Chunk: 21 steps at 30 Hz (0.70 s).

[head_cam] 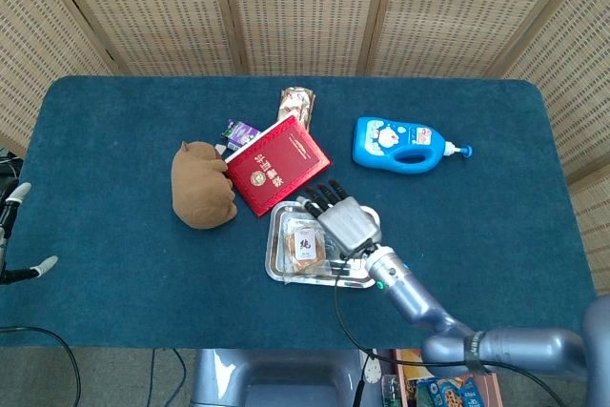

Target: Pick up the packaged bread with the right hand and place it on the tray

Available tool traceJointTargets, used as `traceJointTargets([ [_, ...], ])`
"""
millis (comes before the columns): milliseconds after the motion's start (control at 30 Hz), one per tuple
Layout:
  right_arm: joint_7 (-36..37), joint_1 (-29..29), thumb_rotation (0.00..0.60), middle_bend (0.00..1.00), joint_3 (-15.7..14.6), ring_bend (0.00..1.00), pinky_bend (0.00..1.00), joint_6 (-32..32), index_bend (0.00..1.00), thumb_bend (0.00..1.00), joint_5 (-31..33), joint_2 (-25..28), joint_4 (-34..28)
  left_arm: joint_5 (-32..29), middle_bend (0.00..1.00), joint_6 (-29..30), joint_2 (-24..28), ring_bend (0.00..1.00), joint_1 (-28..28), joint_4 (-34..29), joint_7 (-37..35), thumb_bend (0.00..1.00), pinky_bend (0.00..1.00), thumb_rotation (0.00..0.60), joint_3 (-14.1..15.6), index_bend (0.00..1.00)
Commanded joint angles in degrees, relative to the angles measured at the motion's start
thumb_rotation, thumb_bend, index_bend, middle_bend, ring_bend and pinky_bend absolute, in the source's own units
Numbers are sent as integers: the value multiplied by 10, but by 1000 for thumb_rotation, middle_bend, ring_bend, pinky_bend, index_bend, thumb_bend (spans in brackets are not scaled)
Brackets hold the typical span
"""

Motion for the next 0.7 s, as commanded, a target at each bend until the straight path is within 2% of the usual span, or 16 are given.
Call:
traceJointTargets([
  [33,88,-71,600,0,-35,0,0,59,0,0,-116,82,-28,5,0,5,-4,0,1,2,5,0,0,600,2,0],
  [67,104,-79,600,0,-39,0,0,65,0,0,-131,88,-22,6,0,7,-6,0,2,3,7,0,0,600,3,0],
  [200,250,-159,600,0,-83,0,0,141,0,0,-245,112,65,22,0,21,-14,0,10,0,17,0,0,600,12,0],
  [300,320,-201,600,0,-104,0,0,184,0,0,-285,105,132,29,0,29,-15,0,16,0,15,0,0,600,16,0],
  [467,386,-276,600,0,-133,0,0,251,0,0,-313,76,235,40,0,43,-21,0,24,5,14,0,0,600,21,0],
  [700,432,-350,600,0,-150,0,0,296,0,0,-315,51,291,47,0,51,-24,0,29,9,11,0,0,600,23,0],
])
